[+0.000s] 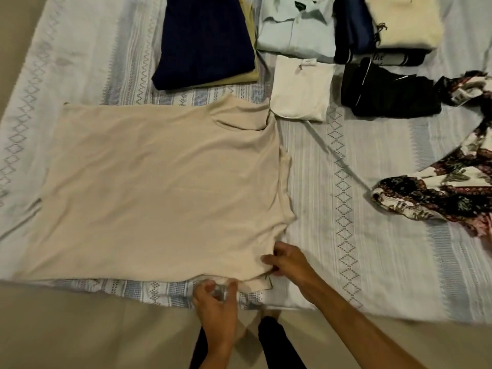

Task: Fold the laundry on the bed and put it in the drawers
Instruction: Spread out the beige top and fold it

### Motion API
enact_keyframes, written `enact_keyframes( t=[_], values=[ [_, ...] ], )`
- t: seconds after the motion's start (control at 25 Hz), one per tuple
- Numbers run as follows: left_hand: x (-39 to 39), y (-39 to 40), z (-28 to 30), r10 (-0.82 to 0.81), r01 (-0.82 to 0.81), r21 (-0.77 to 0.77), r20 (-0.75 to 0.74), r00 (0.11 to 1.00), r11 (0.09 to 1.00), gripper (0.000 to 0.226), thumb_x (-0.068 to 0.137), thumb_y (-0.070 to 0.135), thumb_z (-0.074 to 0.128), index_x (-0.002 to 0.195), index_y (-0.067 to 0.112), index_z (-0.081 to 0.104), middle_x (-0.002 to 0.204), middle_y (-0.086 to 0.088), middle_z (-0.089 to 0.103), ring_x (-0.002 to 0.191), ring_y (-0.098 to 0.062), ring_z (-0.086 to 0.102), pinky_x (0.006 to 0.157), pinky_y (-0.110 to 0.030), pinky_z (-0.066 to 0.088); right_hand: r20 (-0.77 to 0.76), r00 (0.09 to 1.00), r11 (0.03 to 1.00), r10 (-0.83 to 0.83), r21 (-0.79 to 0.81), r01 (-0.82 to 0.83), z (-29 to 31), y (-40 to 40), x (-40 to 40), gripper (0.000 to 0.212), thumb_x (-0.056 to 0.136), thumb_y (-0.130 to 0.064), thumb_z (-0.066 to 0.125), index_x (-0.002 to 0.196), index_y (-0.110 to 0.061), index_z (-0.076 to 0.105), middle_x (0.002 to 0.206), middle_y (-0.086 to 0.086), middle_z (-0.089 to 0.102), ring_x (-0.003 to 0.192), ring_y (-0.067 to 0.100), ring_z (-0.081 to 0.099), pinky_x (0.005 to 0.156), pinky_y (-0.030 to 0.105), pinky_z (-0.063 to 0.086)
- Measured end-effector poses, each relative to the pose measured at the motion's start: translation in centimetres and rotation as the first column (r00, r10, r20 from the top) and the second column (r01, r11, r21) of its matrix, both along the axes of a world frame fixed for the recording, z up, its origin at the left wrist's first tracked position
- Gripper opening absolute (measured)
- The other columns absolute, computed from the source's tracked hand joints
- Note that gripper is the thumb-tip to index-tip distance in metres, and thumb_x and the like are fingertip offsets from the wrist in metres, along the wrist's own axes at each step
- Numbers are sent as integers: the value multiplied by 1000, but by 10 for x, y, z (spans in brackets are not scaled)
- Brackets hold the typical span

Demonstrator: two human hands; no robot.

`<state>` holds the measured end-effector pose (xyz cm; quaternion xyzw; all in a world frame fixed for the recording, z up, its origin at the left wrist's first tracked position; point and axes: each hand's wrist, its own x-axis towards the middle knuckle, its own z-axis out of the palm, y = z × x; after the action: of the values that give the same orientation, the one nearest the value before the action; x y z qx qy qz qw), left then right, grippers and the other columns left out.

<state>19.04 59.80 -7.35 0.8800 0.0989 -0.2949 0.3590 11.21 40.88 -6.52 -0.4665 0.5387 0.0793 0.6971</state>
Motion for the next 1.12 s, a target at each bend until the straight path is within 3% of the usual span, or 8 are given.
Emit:
enact_keyframes(
  t=[0.12, 0.24, 0.36, 0.52, 0.64, 0.84, 0.96, 1.12],
  values=[
    [13, -2, 8, 234, -292, -104, -378, 896, 951, 26, 86, 39, 82, 100, 19, 72, 100, -4, 76, 93, -22, 71, 73, -40, 62, 35, 980, 976, -196, 100, 191, -3, 13, 7, 19, 88, -12, 76, 107, -10, 77, 104, 5, 79, 97, 26, 74, 80, 39, 63],
    [24, -13, 18, 124, -291, -205, -580, 805, 934, 30, 86, 33, 84, 104, 11, 75, 99, -5, 80, 97, -22, 75, 70, -37, 63, -10, 885, 842, -465, 303, 446, -8, 18, -3, 26, 90, -15, 71, 114, -4, 72, 107, 19, 74, 100, 35, 71, 93, 53, 59],
    [12, -25, 14, 145, -255, -161, -495, 856, 953, 28, 85, 25, 85, 104, 12, 69, 98, -5, 77, 102, -27, 73, 75, -41, 64, 45, 938, 860, -345, 415, 296, -3, 32, -18, 43, 85, -19, 75, 126, -13, 63, 121, 18, 73, 101, 34, 71, 91, 49, 60],
    [-8, -28, 11, 428, -556, -152, -485, 763, 817, 12, 102, 22, 62, 112, 18, 56, 106, -12, 71, 95, -29, 72, 83, -46, 62, 131, 991, 993, 29, 110, -43, 1, 57, -23, 52, 83, -10, 83, 128, -30, 64, 114, -4, 77, 100, 16, 73, 76, 23, 55],
    [-7, -19, 13, 467, -628, -202, -510, 722, 751, 19, 102, 8, 57, 116, 20, 53, 113, -15, 69, 94, -29, 70, 84, -41, 57, 44, 996, 994, -83, 76, 80, 9, 61, -15, 8, 92, -21, 77, 96, -13, 78, 84, 2, 76, 70, 13, 64, 64, 22, 46],
    [13, -6, 7, 477, -615, -240, -447, 757, 751, 22, 100, 26, 67, 121, 21, 59, 103, -5, 67, 82, -18, 59, 69, -33, 47, -143, 838, 758, -527, 367, 539, 6, 64, -25, 24, 95, -19, 65, 73, -10, 57, 87, 16, 72, 93, 34, 73, 96, 47, 54],
    [32, -6, 5, 363, -522, -217, -505, 783, 825, 19, 97, 33, 70, 111, 20, 66, 93, 1, 65, 82, -14, 57, 73, -32, 47, -149, 864, 764, -481, 412, 497, 11, 68, -17, 28, 102, -31, 59, 83, -10, 58, 105, 22, 76, 101, 37, 74, 85, 43, 54],
    [39, 0, 5, 158, -323, -213, -557, 816, 922, 22, 93, 38, 76, 101, 18, 71, 96, 2, 75, 92, -17, 68, 87, -35, 53, -28, 960, 933, -277, 232, 276, 13, 78, -2, 36, 79, -17, 84, 111, -8, 71, 84, 9, 73, 70, 19, 65, 63, 31, 50]
  ],
)
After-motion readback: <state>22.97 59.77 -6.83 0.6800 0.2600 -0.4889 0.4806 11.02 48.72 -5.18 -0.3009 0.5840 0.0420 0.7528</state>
